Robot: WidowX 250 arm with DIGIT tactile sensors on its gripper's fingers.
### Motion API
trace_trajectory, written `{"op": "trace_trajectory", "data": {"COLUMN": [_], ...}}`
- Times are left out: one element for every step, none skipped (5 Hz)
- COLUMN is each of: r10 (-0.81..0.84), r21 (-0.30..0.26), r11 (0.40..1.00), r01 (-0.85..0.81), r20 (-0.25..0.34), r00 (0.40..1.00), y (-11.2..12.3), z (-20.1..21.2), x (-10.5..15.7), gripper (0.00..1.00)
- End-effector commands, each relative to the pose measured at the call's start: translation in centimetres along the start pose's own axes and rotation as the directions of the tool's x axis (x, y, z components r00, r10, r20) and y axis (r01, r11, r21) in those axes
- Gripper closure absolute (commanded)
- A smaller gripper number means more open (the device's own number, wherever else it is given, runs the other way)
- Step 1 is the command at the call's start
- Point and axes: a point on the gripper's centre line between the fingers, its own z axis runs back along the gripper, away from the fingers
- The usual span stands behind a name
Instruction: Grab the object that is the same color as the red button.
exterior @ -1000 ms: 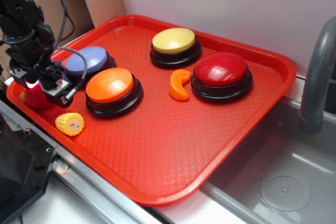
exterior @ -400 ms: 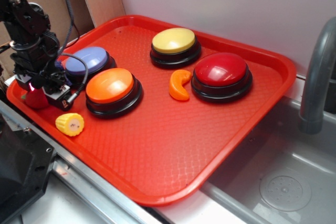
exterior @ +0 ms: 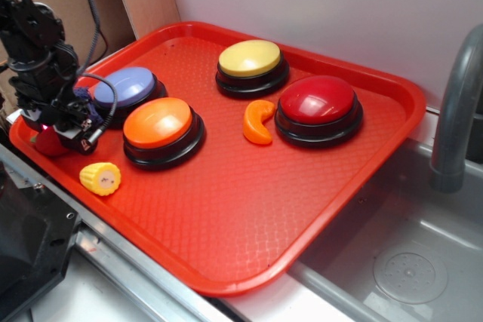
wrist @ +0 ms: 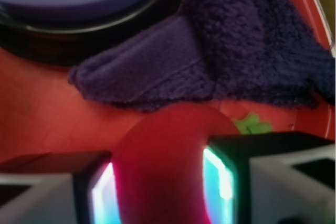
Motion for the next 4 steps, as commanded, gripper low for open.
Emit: {"op": "trace_trajectory", "data": {"r10": [0.141,0.17,0.105,0.01], "r21": [-0.028,0.016,-0.055,-0.049], "r11": [0.989,0.986,0.992,0.999], "r01": [-0.144,-0.169,-0.11,-0.015], "r20": [-0.085,-0.102,-0.083,-0.087], "r00": [0.986,0.98,0.991,0.996], "y": [0.7,0.4,-1.5,-4.2], "z": [3.0,5.7,9.0,11.0], "x": [-0.2,0.4,1.7,3.6], "gripper": [1.0,1.0,1.0,1.0]}}
